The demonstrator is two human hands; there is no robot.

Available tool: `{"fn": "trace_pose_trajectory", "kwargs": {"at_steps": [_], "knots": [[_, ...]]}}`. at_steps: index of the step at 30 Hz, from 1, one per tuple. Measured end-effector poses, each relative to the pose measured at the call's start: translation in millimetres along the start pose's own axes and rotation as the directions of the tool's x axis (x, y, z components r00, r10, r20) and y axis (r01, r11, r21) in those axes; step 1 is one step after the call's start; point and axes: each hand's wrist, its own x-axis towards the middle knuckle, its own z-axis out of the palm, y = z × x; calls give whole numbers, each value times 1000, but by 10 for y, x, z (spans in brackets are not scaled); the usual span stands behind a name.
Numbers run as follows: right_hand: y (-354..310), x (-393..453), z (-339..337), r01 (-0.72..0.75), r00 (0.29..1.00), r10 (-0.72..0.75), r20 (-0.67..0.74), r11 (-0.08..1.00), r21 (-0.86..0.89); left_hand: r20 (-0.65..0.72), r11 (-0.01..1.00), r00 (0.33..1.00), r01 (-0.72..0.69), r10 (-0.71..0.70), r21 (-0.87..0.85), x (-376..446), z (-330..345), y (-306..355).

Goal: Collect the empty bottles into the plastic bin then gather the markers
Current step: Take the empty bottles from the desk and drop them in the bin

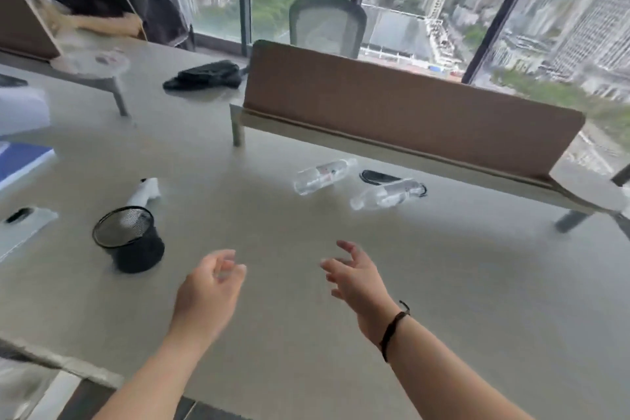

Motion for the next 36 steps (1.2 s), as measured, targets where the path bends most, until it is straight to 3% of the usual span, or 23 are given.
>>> {"fn": "trace_pose_trajectory", "kwargs": {"at_steps": [4, 8, 11, 16, 19, 23, 26, 30, 34, 36], "knots": [[-88, 529, -796, 47, 993, -68, -96, 977, -209, 62, 991, 993, -109, 104, 82, 328, 743, 501], [-142, 1128, -1243, 120, 980, -179, -89, 882, -456, 100, 970, 985, -155, 139, 185, 719, 1292, 803], [-171, 1615, -1405, 210, 957, -290, -18, 734, -646, 111, 928, 973, -225, 200, 298, 1101, 1592, 924], [-267, 2291, -1631, 307, 901, -413, 133, 391, -867, 136, 796, 938, -343, 318, 500, 1646, 1984, 1101], [-233, 2569, -1688, 301, 912, -360, 196, 265, -916, 178, 698, 923, -375, 340, 610, 1888, 2195, 1144], [-106, 2741, -1713, 305, 912, -340, 230, 186, -934, 276, 560, 911, -407, 307, 721, 2122, 2342, 1123], [2, 2743, -1738, 350, 862, -427, 274, 108, -931, 236, 573, 933, -354, 271, 739, 2272, 2348, 1036], [104, 2674, -1718, 361, 861, -427, 277, 128, -924, 176, 670, 953, -300, 248, 679, 2184, 2502, 937], [104, 2605, -1635, 359, 870, -409, 273, 148, -921, 164, 617, 915, -372, 368, 693, 1878, 2710, 880], [135, 2550, -1609, 365, 868, -410, 280, 144, -920, 189, 618, 913, -386, 361, 685, 1751, 2743, 882]]}}
